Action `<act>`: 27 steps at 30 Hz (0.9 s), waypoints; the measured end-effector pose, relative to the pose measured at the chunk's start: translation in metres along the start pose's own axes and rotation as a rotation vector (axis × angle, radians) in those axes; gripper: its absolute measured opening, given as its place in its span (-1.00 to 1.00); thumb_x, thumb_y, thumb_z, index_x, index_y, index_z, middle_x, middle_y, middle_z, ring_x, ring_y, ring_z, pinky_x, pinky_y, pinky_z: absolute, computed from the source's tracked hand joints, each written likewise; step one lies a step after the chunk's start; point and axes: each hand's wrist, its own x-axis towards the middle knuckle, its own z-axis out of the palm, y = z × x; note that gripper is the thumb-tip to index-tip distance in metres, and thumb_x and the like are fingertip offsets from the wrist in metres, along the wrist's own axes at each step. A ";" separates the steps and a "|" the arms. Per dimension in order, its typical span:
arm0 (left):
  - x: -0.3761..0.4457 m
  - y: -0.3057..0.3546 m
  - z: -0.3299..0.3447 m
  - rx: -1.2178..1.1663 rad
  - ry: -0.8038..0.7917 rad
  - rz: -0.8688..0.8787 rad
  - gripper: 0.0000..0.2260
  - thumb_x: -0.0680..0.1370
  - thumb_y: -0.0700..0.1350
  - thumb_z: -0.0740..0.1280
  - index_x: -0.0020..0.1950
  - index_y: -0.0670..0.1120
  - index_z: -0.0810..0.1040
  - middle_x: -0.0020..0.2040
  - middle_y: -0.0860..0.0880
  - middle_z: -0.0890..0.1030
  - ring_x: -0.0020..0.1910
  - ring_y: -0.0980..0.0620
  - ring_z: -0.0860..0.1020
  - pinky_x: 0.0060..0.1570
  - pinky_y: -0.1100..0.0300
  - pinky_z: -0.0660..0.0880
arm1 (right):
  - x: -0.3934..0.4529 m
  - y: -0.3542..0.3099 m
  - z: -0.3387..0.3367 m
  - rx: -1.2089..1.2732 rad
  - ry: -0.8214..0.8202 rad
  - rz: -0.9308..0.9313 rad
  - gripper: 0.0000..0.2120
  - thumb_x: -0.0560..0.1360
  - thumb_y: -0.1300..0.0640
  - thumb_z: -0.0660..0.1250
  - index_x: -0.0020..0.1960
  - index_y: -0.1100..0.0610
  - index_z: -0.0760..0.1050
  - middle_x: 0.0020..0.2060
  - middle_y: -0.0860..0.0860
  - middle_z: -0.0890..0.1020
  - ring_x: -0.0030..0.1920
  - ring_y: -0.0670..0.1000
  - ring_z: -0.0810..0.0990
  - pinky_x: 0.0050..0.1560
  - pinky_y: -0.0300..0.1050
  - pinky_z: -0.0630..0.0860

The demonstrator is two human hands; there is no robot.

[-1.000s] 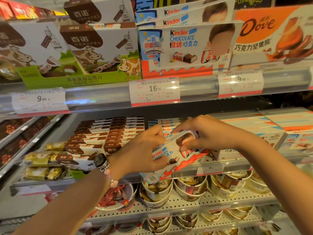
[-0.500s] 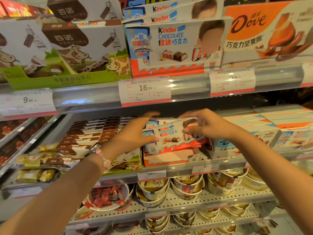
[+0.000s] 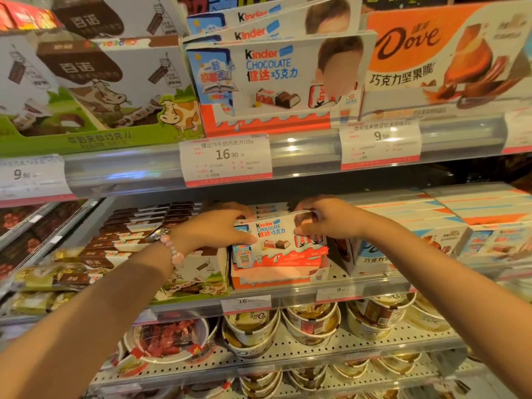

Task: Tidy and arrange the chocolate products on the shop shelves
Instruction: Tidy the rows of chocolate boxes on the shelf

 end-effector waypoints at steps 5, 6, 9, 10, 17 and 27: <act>0.007 0.000 0.000 0.051 -0.033 -0.048 -0.59 0.48 0.06 0.37 0.29 0.05 0.40 0.16 0.12 0.41 -0.06 0.18 0.49 -0.26 0.42 0.40 | 0.006 0.002 0.005 -0.103 -0.009 0.022 -0.85 0.50 -0.03 0.30 0.05 -0.04 0.47 -0.01 -0.07 0.55 -0.02 -0.04 0.54 -0.08 -0.18 0.50; 0.008 0.000 0.001 0.061 -0.038 -0.057 -0.57 0.47 0.05 0.38 0.30 0.04 0.39 0.16 0.13 0.42 -0.08 0.19 0.50 -0.28 0.43 0.40 | 0.007 0.001 0.007 -0.119 -0.002 0.021 -0.83 0.51 -0.02 0.29 0.08 -0.03 0.48 0.01 -0.06 0.55 0.00 -0.02 0.54 -0.09 -0.18 0.50; 0.011 0.001 0.001 0.092 -0.062 -0.081 -0.53 0.44 0.02 0.43 0.30 0.04 0.37 0.07 0.15 0.46 -0.18 0.24 0.52 -0.33 0.45 0.41 | 0.008 -0.003 0.012 -0.154 0.031 -0.006 -0.73 0.51 0.00 0.28 0.20 0.00 0.46 0.09 -0.03 0.56 0.02 -0.01 0.55 -0.13 -0.25 0.47; 0.012 0.001 0.002 0.100 -0.066 -0.086 -0.53 0.43 0.00 0.44 0.29 0.04 0.37 0.06 0.15 0.47 -0.20 0.25 0.51 -0.33 0.45 0.42 | 0.008 -0.003 0.014 -0.152 0.046 -0.012 -0.69 0.51 0.01 0.29 0.24 0.01 0.43 0.11 -0.02 0.55 0.04 0.00 0.55 -0.08 -0.21 0.51; 0.008 0.001 0.001 0.100 -0.003 -0.054 -0.54 0.43 0.01 0.43 0.28 0.05 0.36 0.16 0.06 0.50 -0.01 0.12 0.55 -0.16 0.30 0.53 | 0.002 0.002 0.012 -0.048 0.143 -0.060 -0.90 0.50 0.06 0.33 -0.01 -0.01 0.44 0.03 -0.01 0.55 0.00 -0.01 0.54 -0.11 -0.22 0.45; 0.005 -0.004 -0.001 0.117 0.041 -0.029 -0.63 0.50 0.05 0.35 0.28 0.03 0.43 0.27 0.05 0.44 0.05 0.12 0.47 -0.06 0.25 0.44 | -0.001 -0.002 0.012 -0.027 0.152 0.039 -0.87 0.51 0.05 0.33 -0.02 0.09 0.45 -0.03 0.05 0.59 -0.04 0.01 0.55 -0.09 -0.16 0.50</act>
